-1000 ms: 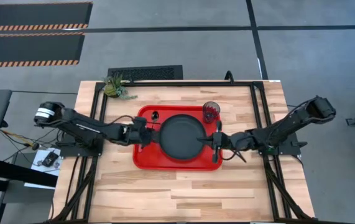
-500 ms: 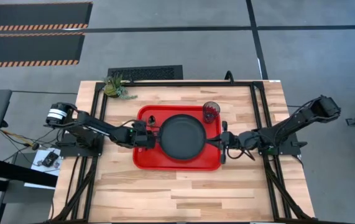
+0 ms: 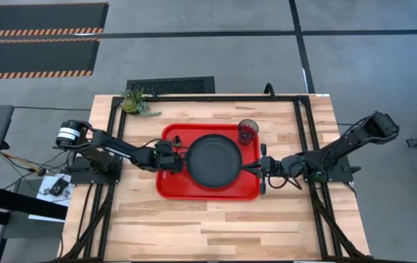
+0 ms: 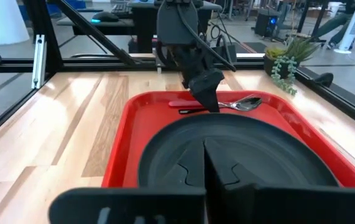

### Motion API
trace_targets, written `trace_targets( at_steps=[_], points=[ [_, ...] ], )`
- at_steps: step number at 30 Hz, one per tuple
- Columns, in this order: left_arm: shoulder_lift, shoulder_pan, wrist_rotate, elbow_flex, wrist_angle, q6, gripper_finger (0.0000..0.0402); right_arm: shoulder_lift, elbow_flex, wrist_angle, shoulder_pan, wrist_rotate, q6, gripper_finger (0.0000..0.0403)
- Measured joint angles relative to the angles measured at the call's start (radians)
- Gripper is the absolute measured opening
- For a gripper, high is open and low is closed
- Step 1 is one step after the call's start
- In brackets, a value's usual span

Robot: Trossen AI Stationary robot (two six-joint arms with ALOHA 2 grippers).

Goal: Pick and place plate/cup/fork/spoon on tray
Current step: Put the black spoon in between the black plate and the pink fork on the red tray

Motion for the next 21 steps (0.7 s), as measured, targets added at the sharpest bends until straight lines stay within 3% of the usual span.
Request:
trace_targets(
  at_steps=[10,21],
  points=[
    [0.018,-0.004,0.043,0.059,-0.057,-0.011,0.0008,0.0,0.0,0.0,0.0,-0.002,0.0,0.0005],
    [0.06,-0.004,0.02,0.08,-0.076,-0.052,0.0008,0.001,0.002,-0.014,0.02,-0.002,0.0,0.0005]
  ],
)
